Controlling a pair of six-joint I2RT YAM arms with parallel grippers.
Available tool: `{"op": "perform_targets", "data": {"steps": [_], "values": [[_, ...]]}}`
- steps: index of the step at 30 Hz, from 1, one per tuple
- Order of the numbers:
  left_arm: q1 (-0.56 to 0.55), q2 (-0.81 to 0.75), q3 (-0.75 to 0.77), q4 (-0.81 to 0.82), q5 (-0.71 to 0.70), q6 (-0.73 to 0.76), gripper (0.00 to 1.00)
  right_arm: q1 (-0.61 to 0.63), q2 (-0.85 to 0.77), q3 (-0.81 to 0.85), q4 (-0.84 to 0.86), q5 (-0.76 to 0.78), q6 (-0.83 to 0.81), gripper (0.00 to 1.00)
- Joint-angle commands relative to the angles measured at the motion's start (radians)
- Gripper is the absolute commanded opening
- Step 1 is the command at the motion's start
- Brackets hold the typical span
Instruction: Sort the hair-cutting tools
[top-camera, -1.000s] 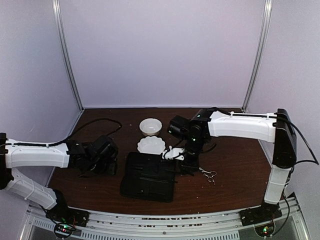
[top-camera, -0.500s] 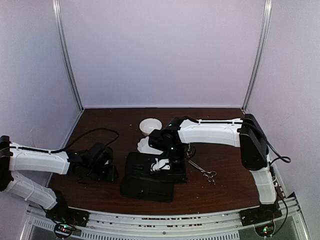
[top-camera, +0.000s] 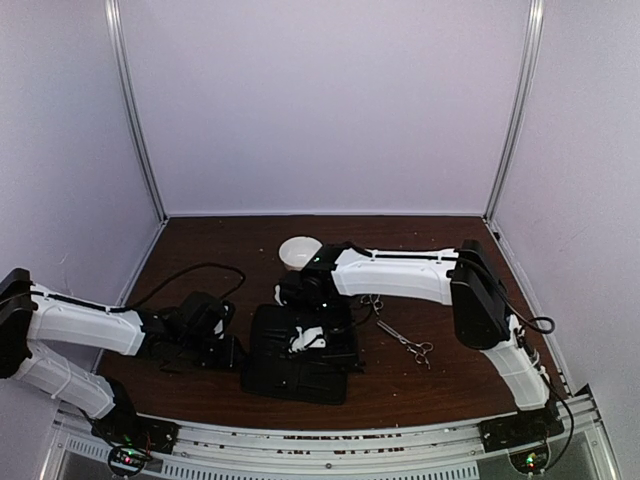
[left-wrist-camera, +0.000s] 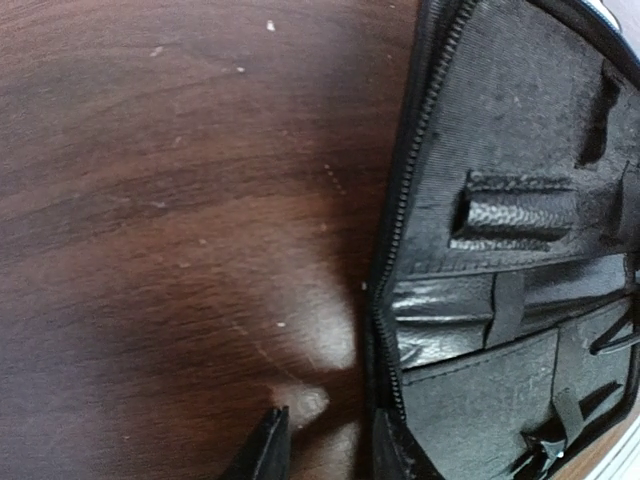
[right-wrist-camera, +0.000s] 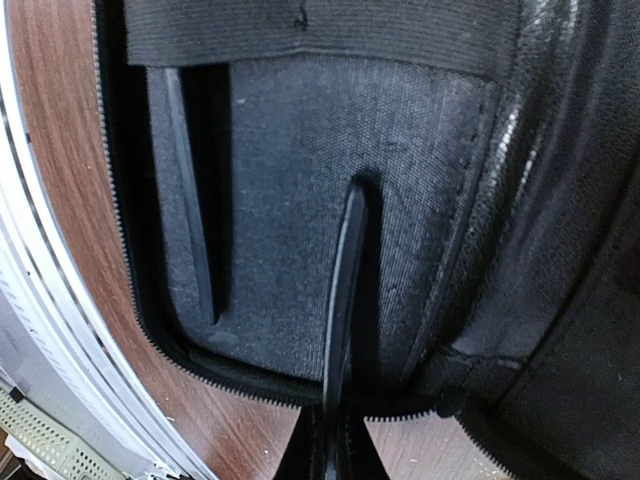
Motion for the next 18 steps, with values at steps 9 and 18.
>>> {"op": "perform_targets", "data": {"steps": [9, 18], "values": [[0.008, -0.007, -0.058, 0.126, 0.073, -0.012, 0.31, 0.011, 0.067, 0.089, -0.026, -0.004, 0.029, 0.00], [0.008, -0.001, -0.061, 0.142, 0.086, -0.013, 0.31, 0.017, 0.105, 0.117, -0.024, -0.006, 0.044, 0.00]]}}
